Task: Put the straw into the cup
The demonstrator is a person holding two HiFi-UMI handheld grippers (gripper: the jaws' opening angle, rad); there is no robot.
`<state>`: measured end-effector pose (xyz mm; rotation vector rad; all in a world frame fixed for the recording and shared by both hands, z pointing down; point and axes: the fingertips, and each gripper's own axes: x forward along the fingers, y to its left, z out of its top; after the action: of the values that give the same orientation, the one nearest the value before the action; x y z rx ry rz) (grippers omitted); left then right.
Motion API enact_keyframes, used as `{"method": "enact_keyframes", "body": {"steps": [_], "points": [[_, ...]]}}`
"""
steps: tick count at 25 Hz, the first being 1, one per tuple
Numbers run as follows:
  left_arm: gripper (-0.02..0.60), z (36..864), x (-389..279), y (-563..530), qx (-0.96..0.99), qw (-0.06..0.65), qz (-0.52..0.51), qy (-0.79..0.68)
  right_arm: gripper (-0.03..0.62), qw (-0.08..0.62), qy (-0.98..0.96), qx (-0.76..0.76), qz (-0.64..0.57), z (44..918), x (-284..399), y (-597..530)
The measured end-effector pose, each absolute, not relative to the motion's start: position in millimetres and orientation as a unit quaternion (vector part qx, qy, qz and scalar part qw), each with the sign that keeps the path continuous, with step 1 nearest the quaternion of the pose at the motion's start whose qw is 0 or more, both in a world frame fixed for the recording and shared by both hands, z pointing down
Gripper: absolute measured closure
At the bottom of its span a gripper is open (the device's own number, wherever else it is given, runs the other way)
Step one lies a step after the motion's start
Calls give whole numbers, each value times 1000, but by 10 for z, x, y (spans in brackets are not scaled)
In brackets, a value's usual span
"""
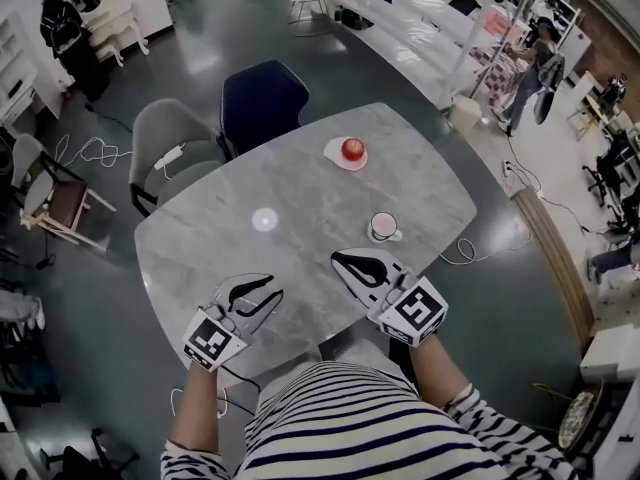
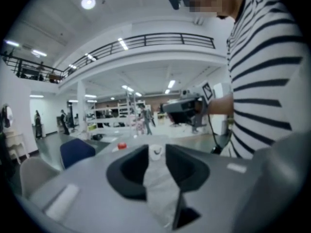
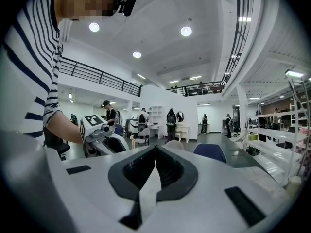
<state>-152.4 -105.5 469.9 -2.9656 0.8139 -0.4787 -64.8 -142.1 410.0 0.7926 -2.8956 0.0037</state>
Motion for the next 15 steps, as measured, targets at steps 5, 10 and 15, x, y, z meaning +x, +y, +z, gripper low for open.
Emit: {"method": "enact_keyframes", "body": {"steps": [5,10,15], "points": [[452,4972,-1559,-991,-955,21,-216,202,588,84,-960,267,4,4175,-624,-1451],[440,5176,-1591,-1049,-949,25,-263,172,588,88,-961,260,11,4237,-574,-1559],[430,5519,-1665,-1106,-935,26,-331,127,588,99,-961,256,22,4309,-591,-1723]]}}
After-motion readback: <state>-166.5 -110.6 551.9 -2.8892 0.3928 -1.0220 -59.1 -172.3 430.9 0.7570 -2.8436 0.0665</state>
